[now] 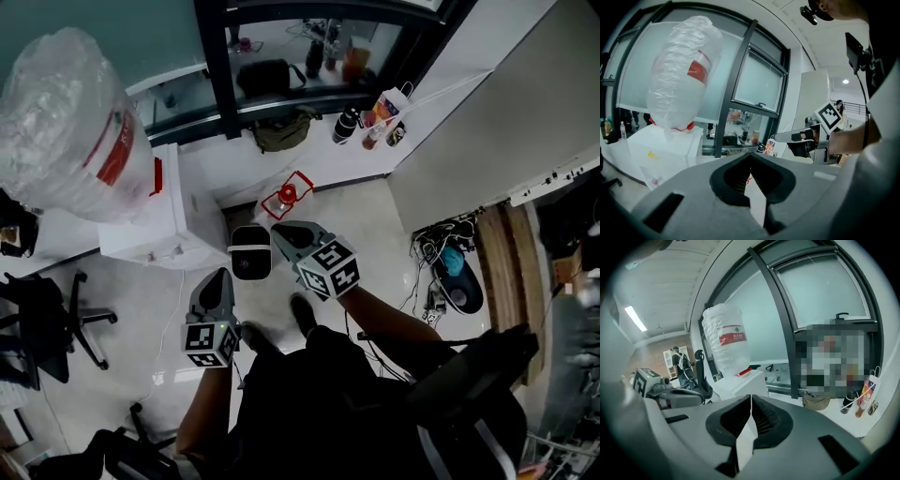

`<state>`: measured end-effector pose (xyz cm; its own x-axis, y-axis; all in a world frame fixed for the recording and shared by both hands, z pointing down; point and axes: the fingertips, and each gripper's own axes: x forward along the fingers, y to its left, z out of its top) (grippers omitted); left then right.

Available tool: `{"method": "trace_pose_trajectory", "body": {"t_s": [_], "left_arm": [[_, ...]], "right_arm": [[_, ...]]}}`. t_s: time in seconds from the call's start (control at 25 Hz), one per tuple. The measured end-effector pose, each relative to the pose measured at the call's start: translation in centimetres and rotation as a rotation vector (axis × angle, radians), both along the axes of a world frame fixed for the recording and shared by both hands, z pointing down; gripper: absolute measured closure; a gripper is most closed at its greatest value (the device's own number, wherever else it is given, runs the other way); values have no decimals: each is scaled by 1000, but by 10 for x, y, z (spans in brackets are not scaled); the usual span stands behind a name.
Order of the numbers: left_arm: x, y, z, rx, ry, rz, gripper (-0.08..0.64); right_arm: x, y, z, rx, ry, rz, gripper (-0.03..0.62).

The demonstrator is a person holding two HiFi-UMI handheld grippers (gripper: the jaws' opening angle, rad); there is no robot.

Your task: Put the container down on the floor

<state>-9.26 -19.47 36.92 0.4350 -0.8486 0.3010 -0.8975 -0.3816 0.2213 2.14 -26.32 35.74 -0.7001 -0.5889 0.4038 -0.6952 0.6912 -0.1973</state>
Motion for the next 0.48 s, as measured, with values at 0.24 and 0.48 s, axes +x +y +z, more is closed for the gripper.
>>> {"method": "trace_pose_trajectory", "body": {"t_s": [0.24, 0.48], "left_arm": [[2, 1, -36, 52, 2, -3, 549], [-9, 3, -57, 70, -11, -34, 549]], "right_arm": [[6, 4, -31, 42, -12, 9, 581], [8, 6, -53, 68, -24, 22, 583]]}}
